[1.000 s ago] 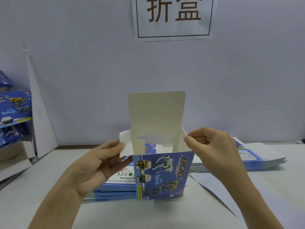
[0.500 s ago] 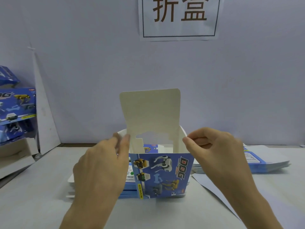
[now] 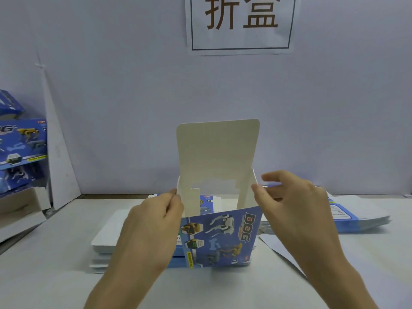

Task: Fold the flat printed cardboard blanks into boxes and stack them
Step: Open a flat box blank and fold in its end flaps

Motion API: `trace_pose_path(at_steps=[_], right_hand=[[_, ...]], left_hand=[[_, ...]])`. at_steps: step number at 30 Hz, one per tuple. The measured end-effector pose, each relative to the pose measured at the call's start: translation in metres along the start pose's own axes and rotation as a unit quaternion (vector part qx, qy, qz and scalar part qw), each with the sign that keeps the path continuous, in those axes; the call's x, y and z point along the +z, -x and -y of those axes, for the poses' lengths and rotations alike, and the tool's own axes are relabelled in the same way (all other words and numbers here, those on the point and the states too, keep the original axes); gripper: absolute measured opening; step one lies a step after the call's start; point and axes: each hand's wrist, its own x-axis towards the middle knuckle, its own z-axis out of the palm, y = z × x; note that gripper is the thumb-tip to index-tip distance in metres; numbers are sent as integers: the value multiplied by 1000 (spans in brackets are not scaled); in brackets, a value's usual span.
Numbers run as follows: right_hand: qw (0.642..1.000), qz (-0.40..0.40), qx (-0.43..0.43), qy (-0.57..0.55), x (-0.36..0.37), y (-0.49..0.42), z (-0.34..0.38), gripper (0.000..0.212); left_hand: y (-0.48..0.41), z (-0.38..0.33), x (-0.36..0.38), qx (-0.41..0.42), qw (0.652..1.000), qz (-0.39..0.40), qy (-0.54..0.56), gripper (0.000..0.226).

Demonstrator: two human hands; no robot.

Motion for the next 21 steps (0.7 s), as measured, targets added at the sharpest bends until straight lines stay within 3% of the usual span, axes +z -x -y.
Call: trace_pose_path(at_steps=[3, 6, 7, 8, 9, 10, 12, 15, 19, 21], right_hand=[[1000, 17, 11, 20, -3, -2, -5, 25], [998, 35, 44, -37, -7, -4, -6, 48], [991, 65, 74, -87, -9, -6, -7, 59], [979, 104, 105, -139, -11, -7, -7, 68], [965, 137, 128, -180, -12, -8, -6, 73], [956, 159, 138, -205, -11, -8, -6, 72], [958, 161, 121, -204, -7, -8, -9, 53], [974, 127, 78, -173, -5, -8, -10, 29], [967, 151, 24, -203, -15, -13, -12, 29], [961, 158, 8, -227, -17, -16, -16, 24]], left_hand=[[-7, 5, 4, -1, 985, 44, 168, 30], [-14, 9, 8, -12, 930, 77, 360, 19], [-18, 12, 10, -10, 916, 66, 395, 34], [-20, 14, 14, -7, 909, 44, 415, 64], [-21, 16, 18, -2, 906, 15, 424, 88], [-21, 16, 22, 13, 905, -12, 426, 97], [-18, 16, 34, 40, 903, -24, 427, 90], [-15, 23, 45, 97, 917, 91, 377, 72], [-20, 36, 43, 107, 925, 167, 324, 83], [-22, 38, 42, 109, 927, 161, 321, 67]])
